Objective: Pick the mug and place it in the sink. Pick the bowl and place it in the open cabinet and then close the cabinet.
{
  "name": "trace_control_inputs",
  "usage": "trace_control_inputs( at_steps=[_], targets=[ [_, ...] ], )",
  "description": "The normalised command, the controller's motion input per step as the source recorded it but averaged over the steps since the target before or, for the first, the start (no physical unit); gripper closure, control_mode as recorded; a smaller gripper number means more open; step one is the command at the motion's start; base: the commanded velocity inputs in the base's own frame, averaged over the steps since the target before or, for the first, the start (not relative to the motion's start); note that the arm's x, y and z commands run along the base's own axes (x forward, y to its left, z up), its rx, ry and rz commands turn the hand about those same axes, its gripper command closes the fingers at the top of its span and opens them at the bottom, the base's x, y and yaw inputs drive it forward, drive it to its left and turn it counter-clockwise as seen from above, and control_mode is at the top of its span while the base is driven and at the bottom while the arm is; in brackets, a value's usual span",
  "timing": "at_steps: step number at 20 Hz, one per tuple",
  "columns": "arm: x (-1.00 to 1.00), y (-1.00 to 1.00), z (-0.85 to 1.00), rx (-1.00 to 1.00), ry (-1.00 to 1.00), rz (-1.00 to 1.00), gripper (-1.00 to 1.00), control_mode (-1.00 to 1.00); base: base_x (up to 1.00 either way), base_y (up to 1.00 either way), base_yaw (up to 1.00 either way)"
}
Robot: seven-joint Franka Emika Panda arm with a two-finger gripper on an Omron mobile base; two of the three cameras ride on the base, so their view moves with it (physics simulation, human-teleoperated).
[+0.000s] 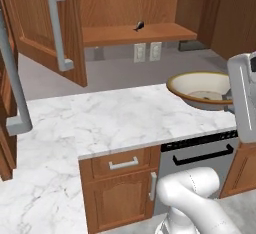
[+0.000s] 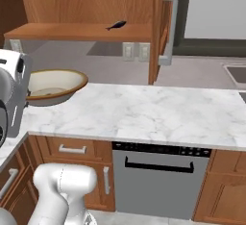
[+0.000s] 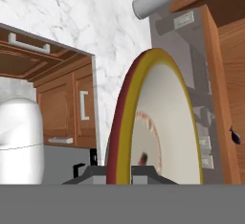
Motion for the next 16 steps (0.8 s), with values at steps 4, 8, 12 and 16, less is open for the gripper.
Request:
trace_control_inputs(
  at_steps=[4,8,12,16],
  targets=[
    [0.0,0.0,0.0,0.0,0.0,0.0,1.0,1.0,0.25,0.18,0.0],
    [0.0,0.0,0.0,0.0,0.0,0.0,1.0,1.0,0.38,0.04,0.0],
    [0.0,0.0,0.0,0.0,0.0,0.0,1.0,1.0,0.56,0.0,0.0],
    [0.0,0.0,0.0,0.0,0.0,0.0,1.0,1.0,0.72,0.03,0.0]
  ],
)
